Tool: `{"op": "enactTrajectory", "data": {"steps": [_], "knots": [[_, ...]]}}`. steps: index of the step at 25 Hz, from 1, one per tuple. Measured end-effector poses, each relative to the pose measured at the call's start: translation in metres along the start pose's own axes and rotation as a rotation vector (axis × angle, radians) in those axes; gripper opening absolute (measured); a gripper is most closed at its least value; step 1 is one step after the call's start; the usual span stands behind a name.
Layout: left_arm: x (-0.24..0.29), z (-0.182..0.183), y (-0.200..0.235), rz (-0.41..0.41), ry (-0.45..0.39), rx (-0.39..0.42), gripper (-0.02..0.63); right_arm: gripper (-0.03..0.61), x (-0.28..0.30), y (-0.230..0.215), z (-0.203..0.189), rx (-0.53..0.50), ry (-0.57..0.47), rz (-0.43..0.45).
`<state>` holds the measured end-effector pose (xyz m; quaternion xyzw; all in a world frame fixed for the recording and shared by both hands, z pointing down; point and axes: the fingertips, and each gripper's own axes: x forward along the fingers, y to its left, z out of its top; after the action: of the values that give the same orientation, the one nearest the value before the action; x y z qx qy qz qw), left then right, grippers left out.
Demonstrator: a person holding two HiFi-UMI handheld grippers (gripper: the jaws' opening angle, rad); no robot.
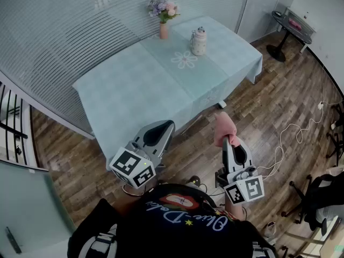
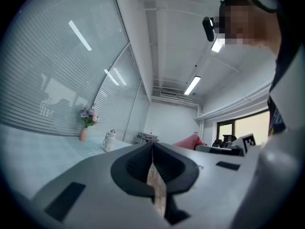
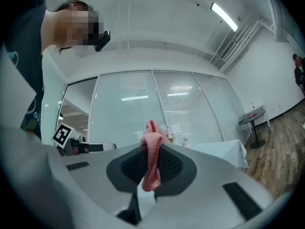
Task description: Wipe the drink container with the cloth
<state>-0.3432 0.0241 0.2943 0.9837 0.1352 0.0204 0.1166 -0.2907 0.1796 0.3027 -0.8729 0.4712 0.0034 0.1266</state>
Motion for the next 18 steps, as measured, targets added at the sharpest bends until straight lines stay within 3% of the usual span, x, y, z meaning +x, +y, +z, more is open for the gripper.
{"op": "enactTrajectory", "data": {"steps": [18], "knots": [[0.072,-0.011,-0.056,-0.124,0.015,0.022,0.005,0.025,-0.04,-0.065,0.02,0.054,-0.08,-0.067]]}}
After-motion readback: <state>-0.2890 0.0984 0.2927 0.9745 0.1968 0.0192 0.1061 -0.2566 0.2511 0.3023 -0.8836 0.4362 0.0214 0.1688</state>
